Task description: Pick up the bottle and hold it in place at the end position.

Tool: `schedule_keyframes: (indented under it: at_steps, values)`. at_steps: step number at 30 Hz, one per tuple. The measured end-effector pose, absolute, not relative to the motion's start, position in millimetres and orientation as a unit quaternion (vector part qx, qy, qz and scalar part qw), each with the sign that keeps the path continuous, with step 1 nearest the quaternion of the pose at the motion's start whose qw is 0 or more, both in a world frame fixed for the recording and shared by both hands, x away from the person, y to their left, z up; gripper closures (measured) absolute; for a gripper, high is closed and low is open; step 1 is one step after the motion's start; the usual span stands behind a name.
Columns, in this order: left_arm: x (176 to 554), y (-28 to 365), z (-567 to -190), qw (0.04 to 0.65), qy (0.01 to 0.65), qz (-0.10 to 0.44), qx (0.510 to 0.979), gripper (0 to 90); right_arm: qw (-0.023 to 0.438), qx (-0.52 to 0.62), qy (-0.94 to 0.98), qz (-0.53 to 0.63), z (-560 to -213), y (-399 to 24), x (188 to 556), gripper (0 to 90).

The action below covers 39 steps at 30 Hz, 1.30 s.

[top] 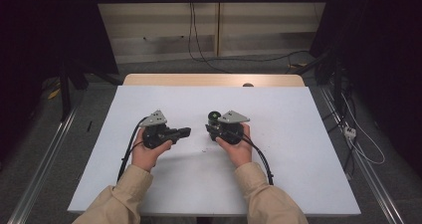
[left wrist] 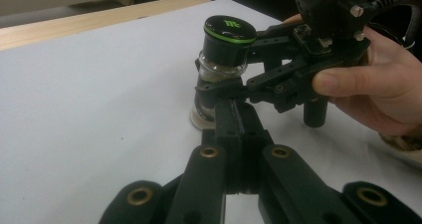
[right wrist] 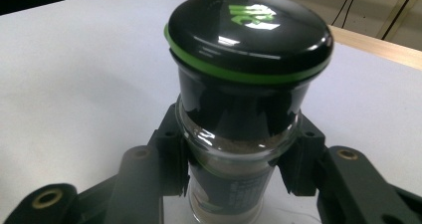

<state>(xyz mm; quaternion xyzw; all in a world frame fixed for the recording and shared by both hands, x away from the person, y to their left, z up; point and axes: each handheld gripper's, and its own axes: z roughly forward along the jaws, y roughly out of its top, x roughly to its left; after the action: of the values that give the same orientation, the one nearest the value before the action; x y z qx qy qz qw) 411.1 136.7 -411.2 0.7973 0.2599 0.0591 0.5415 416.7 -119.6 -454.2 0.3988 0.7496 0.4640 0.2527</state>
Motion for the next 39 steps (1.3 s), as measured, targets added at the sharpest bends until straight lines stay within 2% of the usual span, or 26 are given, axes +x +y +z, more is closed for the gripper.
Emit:
schedule_keyframes:
  at_steps: [39]
  values:
    - [425, 103, -404, 0.535, 0.245, 0.056, 0.807, 90.0, 0.252, 0.4, 0.749, 0.464, -454, -120, 417, 53.6]
